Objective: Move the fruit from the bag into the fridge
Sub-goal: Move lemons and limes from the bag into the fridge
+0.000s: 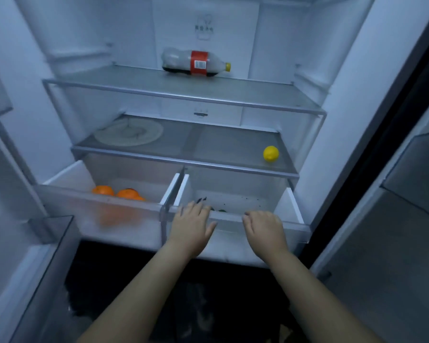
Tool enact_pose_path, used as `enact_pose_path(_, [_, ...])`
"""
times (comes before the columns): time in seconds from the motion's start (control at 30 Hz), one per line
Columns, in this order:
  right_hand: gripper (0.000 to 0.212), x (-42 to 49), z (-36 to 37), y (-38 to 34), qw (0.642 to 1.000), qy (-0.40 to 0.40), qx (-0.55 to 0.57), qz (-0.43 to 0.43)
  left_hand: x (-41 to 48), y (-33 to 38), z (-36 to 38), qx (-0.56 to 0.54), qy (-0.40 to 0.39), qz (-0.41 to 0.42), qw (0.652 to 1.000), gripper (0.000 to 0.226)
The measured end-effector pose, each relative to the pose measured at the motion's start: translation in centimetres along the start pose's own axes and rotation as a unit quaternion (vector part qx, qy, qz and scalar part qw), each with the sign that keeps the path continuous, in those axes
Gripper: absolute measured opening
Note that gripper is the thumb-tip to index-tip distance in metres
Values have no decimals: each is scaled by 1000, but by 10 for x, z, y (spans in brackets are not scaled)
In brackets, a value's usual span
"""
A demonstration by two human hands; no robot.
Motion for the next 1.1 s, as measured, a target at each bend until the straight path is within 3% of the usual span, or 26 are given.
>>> enact_pose_path(0.1, [43, -25, -6, -7, 999, -12, 31, -11, -43, -3, -29, 11, 19, -32, 999, 54])
enact_pose_path(0.2, [41, -45, -30, -32, 990, -1, 137, -27, -92, -15, -71, 5, 63, -74, 995, 58])
enact_pose_path(0.3, [38, -67, -57, -83, 973, 26, 214, -88, -149, -35, -109, -3, 99, -112, 989, 67])
enact_pose_path(0.53, [33, -155, -142, -254, 887, 49, 368, -275, -303, -64, -223, 14, 190, -216, 957, 52])
enact_pose_path(0.63, [35, -204, -171, -322, 839, 31, 423, -340, -375, -77, -273, 47, 261, -261, 928, 49])
enact_pose_path(0.83, [40, -307, -181, -474, 769, -62, 433, -467, -538, -148, -323, 143, 272, -411, 858, 51])
enact_pose_path(1.1, [44, -505, -212, -645, 640, -127, 464, -599, -770, -198, -392, 258, 263, -584, 724, 48])
Point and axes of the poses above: each hand's wrist, its own x-axis towards the middle knuckle, its own z-axis out of the palm, y = z × x, the point moved 6 cm from there along x, towards the middle knuckle, and after that the axes turned 10 degrees about y, right-handed, at the moved point
